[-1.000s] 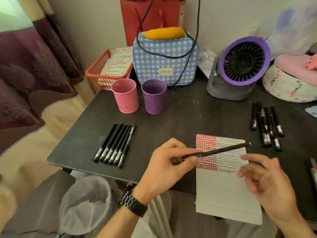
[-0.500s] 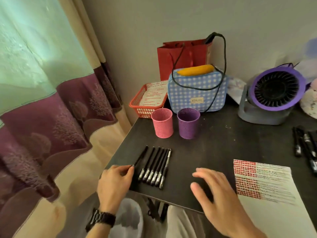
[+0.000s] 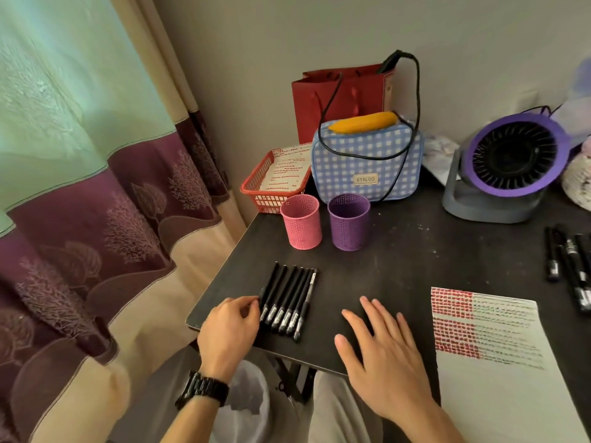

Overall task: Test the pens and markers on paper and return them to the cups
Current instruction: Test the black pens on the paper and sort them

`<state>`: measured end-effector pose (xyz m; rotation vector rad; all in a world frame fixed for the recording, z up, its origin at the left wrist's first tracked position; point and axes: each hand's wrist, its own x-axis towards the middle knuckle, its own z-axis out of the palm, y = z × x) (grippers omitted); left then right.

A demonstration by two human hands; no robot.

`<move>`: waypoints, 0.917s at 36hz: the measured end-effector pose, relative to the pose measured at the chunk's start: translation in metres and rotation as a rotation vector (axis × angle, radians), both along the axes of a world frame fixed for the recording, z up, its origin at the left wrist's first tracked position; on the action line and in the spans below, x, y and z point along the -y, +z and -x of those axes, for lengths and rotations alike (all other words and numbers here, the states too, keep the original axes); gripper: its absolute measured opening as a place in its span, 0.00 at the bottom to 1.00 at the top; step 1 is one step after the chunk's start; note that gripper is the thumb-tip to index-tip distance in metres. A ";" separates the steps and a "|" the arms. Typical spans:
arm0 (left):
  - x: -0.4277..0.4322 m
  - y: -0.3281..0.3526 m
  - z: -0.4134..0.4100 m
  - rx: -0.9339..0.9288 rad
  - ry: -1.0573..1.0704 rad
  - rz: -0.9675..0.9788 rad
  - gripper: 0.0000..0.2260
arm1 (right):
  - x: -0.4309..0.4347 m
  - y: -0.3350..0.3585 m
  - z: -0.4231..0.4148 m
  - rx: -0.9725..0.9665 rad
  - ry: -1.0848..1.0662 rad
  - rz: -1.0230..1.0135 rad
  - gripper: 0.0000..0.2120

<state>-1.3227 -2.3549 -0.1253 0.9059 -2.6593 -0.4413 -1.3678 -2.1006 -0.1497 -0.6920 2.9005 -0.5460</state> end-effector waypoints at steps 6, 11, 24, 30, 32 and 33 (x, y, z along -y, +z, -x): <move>-0.003 0.002 -0.001 -0.019 -0.025 0.001 0.10 | -0.002 0.001 0.000 0.015 0.020 0.026 0.36; -0.005 0.004 -0.004 0.024 -0.080 0.082 0.10 | -0.004 0.002 0.001 0.027 0.032 0.052 0.35; -0.007 0.013 -0.007 0.135 -0.102 0.114 0.14 | -0.001 -0.003 -0.001 0.024 0.043 0.082 0.34; -0.012 0.023 0.008 0.184 -0.084 0.097 0.19 | -0.004 0.018 -0.001 0.135 0.113 0.232 0.31; -0.028 0.025 0.023 0.127 -0.103 0.108 0.16 | -0.016 0.027 0.002 0.167 0.056 0.373 0.28; -0.039 0.025 0.032 0.109 -0.125 0.118 0.15 | -0.026 0.032 0.004 0.155 0.009 0.427 0.27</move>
